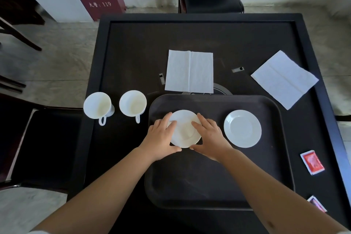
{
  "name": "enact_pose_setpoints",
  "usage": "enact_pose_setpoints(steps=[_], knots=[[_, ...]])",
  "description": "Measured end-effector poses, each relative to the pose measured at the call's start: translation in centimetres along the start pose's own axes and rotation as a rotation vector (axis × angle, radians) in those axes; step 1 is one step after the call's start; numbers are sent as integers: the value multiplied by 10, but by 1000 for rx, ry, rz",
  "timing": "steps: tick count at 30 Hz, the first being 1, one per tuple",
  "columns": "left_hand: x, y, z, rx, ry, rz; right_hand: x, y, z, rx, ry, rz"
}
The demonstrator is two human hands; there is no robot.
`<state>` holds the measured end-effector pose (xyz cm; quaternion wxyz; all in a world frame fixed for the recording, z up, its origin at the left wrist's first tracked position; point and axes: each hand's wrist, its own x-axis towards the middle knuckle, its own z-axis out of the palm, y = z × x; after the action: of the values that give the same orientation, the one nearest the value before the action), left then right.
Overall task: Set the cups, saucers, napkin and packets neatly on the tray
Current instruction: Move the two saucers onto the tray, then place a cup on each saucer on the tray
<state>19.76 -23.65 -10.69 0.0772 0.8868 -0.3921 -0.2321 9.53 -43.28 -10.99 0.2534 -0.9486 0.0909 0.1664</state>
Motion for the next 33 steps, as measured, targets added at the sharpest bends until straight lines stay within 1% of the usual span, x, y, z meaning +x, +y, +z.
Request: enact_pose_setpoints(steps=[4,10,14,21,26,33], knots=[[-3,2,3,7,10,-20,-2,-2,0,-8,-5,14],[-13,5,0,4,-57,-54,-11,-11,-3,-35,-42,71],[-36,9,-8,19,-16,-78,-26,-20,-6,-86,-52,95],[-90,19,-27,64,25,-152,-60,-46,-6,-165,-84,68],[-125,26,-30,68,38,-200,-87,-63,-1,-172,-68,48],[-157,37,-31,49,60,-216,-119,-79,2,-160,-70,51]])
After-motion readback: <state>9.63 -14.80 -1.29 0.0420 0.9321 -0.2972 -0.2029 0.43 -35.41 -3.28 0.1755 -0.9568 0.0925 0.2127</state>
